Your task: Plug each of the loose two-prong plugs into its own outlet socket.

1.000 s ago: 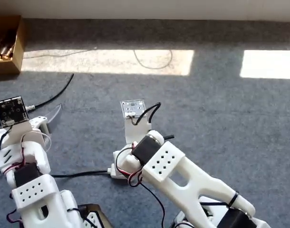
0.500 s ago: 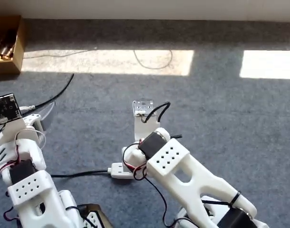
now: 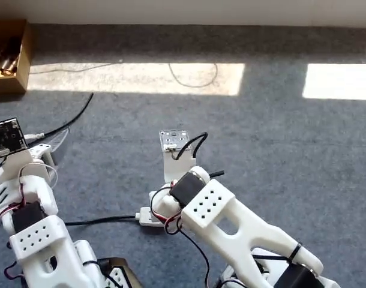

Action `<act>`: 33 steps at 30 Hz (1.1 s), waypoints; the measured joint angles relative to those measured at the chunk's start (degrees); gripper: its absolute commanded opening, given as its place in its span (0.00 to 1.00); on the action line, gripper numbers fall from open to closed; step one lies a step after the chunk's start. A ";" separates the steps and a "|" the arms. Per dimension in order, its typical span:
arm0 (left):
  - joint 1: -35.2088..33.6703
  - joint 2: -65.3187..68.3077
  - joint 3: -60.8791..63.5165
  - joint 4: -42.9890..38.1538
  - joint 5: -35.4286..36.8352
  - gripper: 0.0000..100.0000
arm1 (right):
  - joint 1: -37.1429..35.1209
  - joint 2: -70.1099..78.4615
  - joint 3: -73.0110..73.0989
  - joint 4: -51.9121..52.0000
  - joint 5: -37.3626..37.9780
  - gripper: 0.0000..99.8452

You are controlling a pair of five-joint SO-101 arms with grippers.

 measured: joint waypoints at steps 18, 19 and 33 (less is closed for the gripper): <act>0.00 0.00 0.00 0.00 0.00 0.46 | 0.09 12.13 6.15 -14.77 0.00 0.01; 0.00 0.00 0.00 0.00 0.00 0.46 | 0.09 12.22 6.15 -15.12 0.00 0.01; 0.00 0.00 0.00 0.00 0.00 0.46 | 4.22 12.31 7.47 -18.46 0.00 0.01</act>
